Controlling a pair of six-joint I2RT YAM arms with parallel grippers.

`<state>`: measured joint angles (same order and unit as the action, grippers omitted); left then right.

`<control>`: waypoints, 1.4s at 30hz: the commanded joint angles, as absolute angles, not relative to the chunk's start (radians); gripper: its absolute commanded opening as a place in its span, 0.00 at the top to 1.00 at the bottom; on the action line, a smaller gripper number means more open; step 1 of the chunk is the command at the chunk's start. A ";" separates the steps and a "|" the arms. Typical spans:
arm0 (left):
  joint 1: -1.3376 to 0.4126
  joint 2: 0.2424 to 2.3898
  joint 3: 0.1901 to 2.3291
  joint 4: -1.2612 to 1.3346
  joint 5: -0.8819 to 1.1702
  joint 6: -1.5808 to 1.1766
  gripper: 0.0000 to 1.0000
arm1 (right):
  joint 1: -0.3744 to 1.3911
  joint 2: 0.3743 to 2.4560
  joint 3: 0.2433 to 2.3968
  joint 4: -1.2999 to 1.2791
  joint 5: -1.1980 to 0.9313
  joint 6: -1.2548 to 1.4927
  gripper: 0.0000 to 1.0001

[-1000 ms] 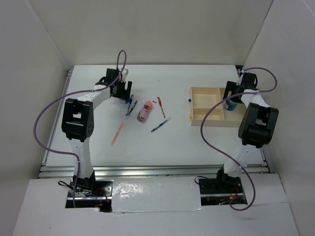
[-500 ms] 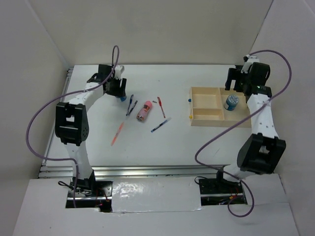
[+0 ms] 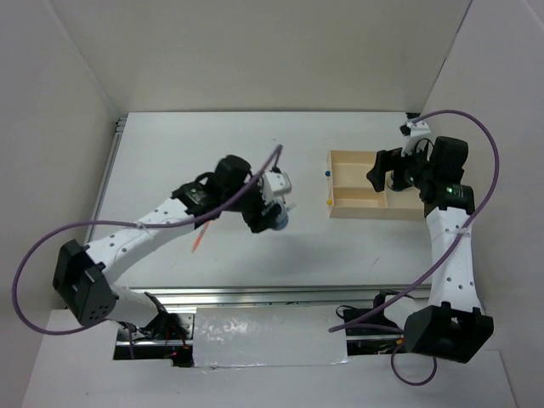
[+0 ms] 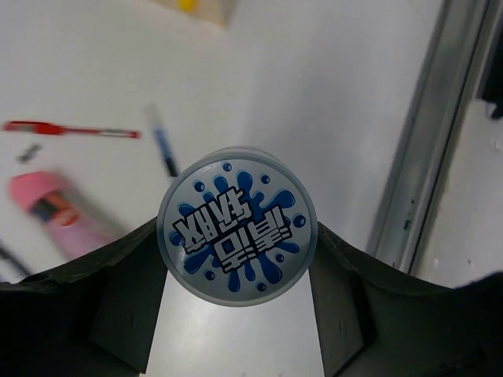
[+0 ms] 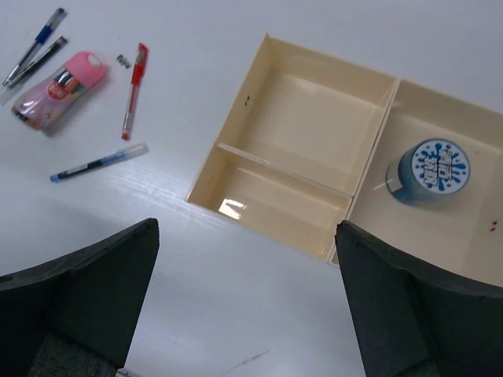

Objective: Sort the stationery into containers
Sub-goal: Place the stationery at the center of the board, then pick up the stationery from the center of the board.

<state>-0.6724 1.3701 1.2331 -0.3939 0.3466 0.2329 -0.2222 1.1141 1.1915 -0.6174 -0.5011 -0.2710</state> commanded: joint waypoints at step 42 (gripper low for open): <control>0.098 1.339 1.296 -0.495 0.724 -0.126 0.01 | 0.630 1.443 1.135 -0.577 -0.245 -0.216 0.00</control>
